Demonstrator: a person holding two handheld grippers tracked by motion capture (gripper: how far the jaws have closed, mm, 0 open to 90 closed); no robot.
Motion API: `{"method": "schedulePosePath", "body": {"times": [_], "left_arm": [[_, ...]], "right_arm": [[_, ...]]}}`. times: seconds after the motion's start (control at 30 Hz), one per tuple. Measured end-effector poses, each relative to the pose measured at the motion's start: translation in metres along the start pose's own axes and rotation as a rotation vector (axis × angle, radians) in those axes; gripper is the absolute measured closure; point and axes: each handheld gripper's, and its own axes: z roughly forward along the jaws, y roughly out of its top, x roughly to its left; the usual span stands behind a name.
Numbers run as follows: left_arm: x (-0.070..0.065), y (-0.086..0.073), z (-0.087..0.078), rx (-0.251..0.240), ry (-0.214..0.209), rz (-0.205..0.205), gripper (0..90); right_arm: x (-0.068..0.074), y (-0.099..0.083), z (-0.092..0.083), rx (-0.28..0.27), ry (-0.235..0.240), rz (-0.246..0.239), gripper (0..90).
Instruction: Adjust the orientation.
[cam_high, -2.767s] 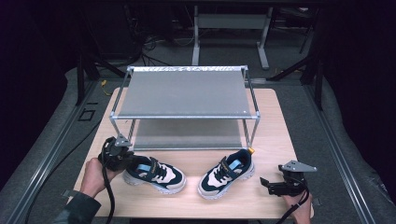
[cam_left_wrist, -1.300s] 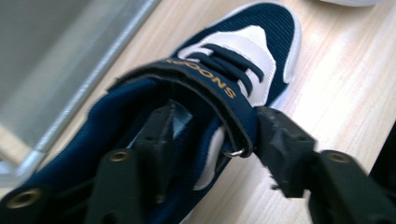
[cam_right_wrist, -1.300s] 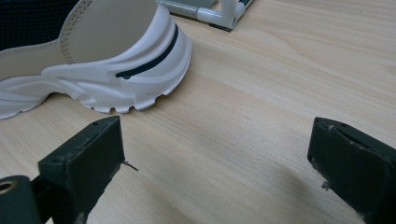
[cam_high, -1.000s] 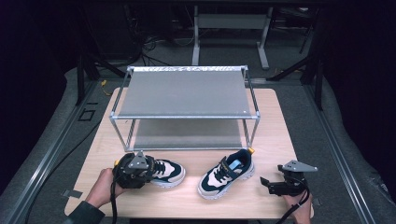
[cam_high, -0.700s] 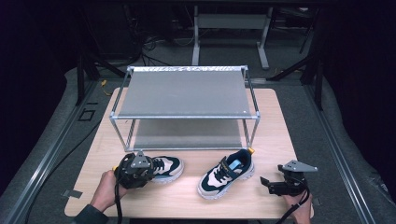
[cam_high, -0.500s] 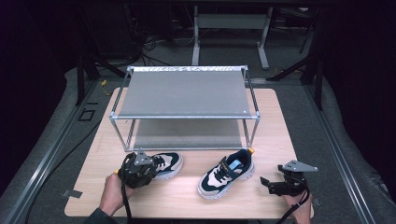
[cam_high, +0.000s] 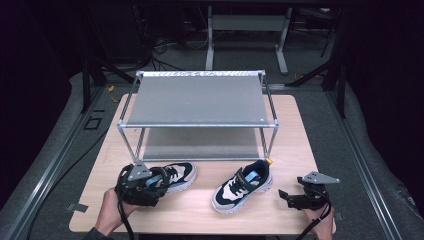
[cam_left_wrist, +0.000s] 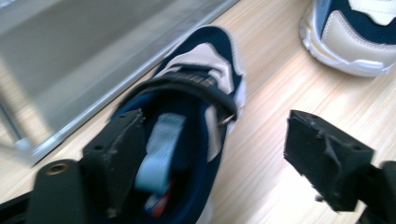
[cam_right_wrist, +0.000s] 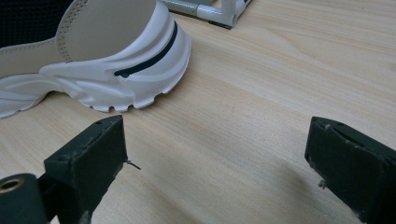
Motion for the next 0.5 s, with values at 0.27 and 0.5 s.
{"method": "schedulePosePath", "body": {"times": [0.27, 0.5], "left_arm": [[0.032, -0.026, -0.011, -0.018, -0.013, -0.056, 0.2], [0.038, -0.041, 0.014, -0.02, -0.034, -0.063, 0.0]], "right_arm": [[0.0, 0.0, 0.001, 0.001, 0.007, 0.0, 5.0], [0.0, 0.0, 0.001, 0.006, 0.006, 0.003, 5.2]]}}
